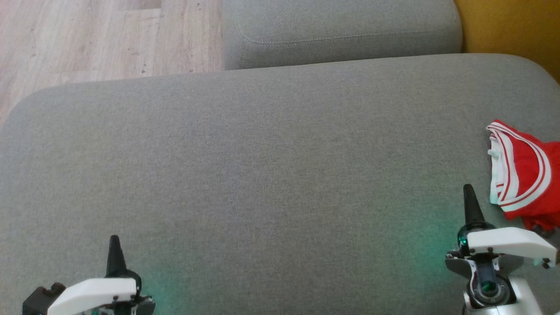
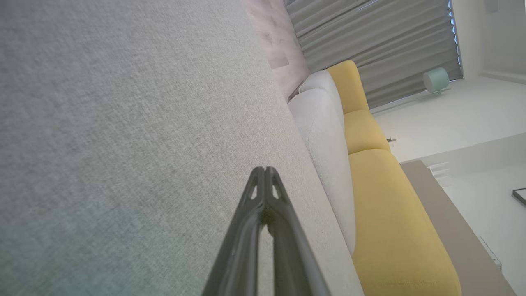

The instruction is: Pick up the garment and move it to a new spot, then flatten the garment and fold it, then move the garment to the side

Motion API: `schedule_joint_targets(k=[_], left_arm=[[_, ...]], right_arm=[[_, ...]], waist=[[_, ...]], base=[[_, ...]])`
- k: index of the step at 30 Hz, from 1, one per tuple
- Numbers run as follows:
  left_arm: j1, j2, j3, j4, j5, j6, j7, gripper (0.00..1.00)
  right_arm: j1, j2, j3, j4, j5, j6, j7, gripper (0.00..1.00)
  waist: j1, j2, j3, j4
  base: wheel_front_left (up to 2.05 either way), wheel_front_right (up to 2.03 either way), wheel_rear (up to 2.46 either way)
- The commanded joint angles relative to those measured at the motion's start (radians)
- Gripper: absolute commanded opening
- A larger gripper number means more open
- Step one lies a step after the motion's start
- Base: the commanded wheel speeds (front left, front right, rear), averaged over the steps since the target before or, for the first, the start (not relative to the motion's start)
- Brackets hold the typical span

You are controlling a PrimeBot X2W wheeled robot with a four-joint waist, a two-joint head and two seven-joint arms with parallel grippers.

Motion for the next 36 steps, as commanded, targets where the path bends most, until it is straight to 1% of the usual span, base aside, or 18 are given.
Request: schedule_joint_targets(k=[1, 36], left_arm=[[-0.057, 0.006, 0.035, -0.038, -0.023, -0.010, 0.010, 0.00], [-0.087, 0.007, 0.076, -0.104, -0.389, -0.040, 0.110, 0.00]], right_arm=[[-0.014, -0.004, 0.007, -0.046, 0.028, -0.001, 0.011, 0.00], [0.019, -0.003, -0.066, -0.181, 0.417, -0.001, 0.109, 0.00]], waist=[[0.0000, 0.0000, 0.000, 0.000], [0.0000, 0.0000, -0.002, 0.009]], base=[[0.00, 0.00, 0.00], [0.00, 0.00, 0.00]])
